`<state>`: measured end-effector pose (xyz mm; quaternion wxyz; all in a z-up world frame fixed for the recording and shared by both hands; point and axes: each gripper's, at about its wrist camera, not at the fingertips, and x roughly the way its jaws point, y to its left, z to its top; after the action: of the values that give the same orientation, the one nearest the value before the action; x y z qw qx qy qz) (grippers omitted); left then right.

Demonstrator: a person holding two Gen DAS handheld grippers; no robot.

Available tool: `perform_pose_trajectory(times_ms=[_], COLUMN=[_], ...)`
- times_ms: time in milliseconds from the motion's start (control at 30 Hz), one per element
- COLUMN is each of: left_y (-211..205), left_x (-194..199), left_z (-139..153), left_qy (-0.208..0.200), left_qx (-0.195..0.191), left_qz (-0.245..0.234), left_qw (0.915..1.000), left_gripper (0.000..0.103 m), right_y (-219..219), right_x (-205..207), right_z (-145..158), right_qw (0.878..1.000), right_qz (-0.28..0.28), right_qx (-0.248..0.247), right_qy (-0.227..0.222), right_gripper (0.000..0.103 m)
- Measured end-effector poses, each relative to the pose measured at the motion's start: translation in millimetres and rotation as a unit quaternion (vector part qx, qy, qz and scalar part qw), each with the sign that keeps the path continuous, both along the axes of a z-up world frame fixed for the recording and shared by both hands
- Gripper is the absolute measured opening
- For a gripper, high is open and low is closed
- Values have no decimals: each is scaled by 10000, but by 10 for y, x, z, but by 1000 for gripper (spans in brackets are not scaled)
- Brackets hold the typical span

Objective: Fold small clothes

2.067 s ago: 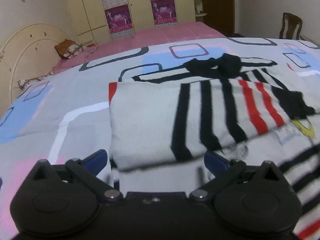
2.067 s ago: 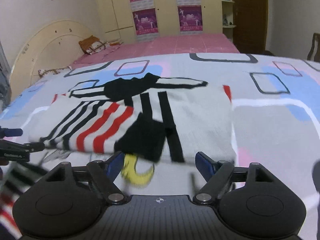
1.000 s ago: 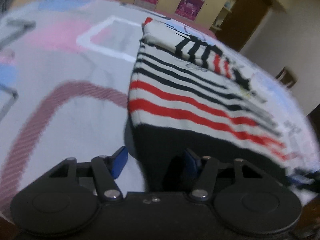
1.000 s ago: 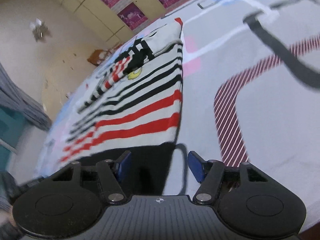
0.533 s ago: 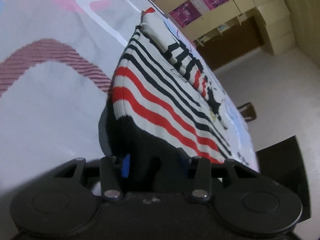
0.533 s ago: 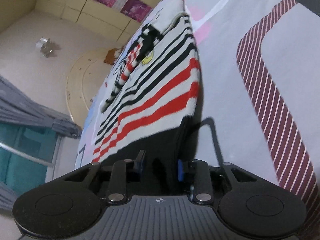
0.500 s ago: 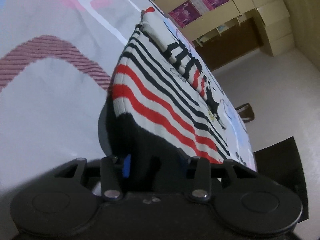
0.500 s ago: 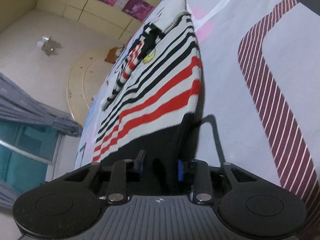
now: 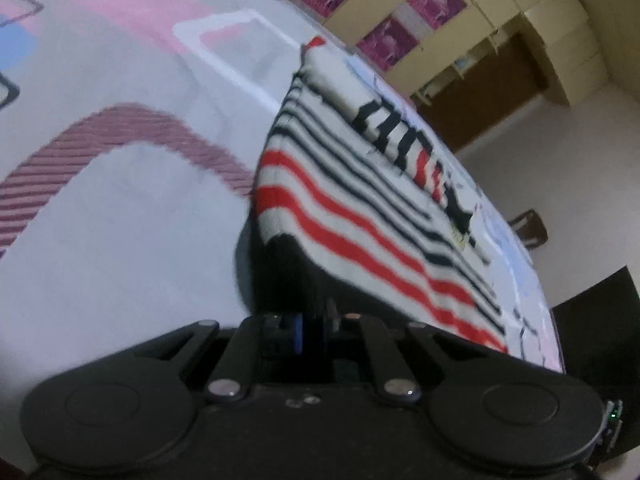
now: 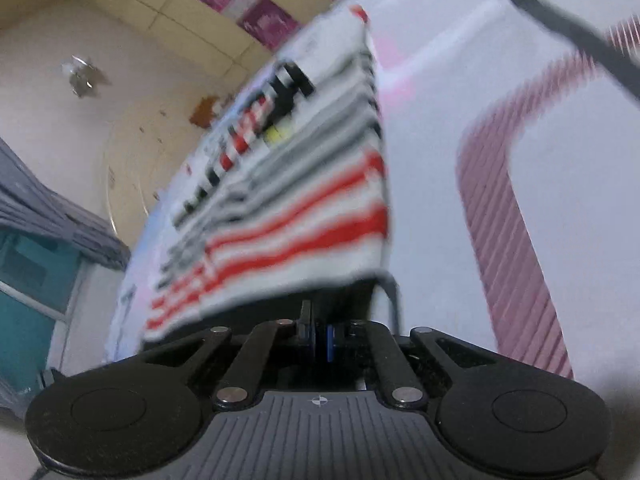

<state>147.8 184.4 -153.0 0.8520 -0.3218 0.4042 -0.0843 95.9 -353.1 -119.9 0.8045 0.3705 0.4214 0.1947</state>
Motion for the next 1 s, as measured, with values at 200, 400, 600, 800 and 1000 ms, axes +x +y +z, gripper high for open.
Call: perform_pose_trajectory(times_ms=[200, 400, 600, 800, 1000], left_y=[32, -15, -151, -162, -44], left_x=[268, 1067, 2130, 3034, 3558], left_z=[515, 1100, 1226, 567, 163], left_qy=[-846, -1628, -1513, -400, -66], left_qx=[-310, -470, -211, -54, -154], left_qz=[200, -25, -328, -456, -564], left_qw=[9957, 9855, 9877, 9981, 9983], left_gripper=[8, 8, 8, 8, 8], right_y=[-41, -22, 84, 86, 37], right_x=[385, 1183, 2212, 3073, 3570], right_z=[639, 1181, 1316, 618, 91], right_qw=[9957, 9877, 9899, 9966, 9958], right_qz=[-50, -337, -604, -789, -852], right_qx=[-131, -137, -218, -101, -2], right_qy=[-911, -1518, -1262, -202, 325], right_gripper=[4, 4, 4, 4, 4])
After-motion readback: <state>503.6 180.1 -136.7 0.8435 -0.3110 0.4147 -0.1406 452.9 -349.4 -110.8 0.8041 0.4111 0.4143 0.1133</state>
